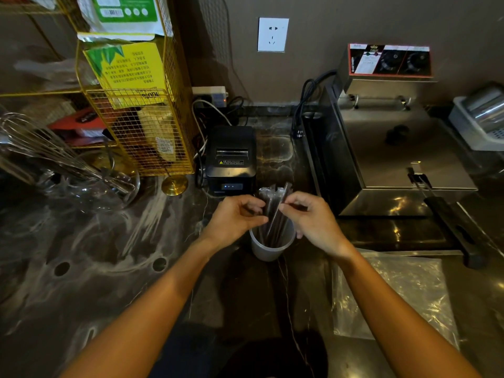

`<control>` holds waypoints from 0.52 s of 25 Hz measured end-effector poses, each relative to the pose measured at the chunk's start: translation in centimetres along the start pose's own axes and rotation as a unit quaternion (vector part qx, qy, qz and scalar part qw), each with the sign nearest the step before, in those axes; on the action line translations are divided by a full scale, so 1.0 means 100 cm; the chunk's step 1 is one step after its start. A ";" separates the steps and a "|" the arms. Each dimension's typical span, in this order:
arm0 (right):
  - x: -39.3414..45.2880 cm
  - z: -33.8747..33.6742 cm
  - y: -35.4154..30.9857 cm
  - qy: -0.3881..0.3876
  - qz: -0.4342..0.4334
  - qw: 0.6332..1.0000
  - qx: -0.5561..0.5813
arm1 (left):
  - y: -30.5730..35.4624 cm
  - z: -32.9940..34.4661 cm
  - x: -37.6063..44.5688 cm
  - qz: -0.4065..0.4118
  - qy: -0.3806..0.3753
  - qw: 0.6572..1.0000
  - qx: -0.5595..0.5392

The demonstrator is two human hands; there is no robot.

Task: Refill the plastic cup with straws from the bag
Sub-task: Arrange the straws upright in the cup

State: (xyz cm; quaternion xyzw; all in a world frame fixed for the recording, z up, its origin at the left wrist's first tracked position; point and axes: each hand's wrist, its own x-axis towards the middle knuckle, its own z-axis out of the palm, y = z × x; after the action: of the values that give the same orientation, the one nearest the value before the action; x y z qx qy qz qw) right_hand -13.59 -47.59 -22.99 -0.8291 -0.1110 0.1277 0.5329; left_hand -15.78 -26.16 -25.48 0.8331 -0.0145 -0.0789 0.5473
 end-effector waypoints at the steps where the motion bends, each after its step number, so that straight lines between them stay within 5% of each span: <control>1: 0.001 -0.004 -0.003 0.012 -0.003 1.000 0.007 | 0.000 -0.001 -0.001 0.003 0.006 1.000 -0.005; 7: 0.008 -0.038 -0.026 0.132 0.003 0.973 0.188 | 0.010 -0.011 -0.011 0.068 0.149 0.987 -0.001; 13: 0.000 -0.033 -0.024 0.112 0.108 0.930 0.334 | 0.038 -0.011 -0.020 0.167 0.067 0.984 0.014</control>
State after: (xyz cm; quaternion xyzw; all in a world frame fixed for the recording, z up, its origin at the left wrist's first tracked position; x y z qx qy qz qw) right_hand -12.57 -49.44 -19.46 -0.6188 0.0886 0.1200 0.7713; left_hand -17.40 -26.45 -21.38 0.8297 -0.1174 0.0701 0.5411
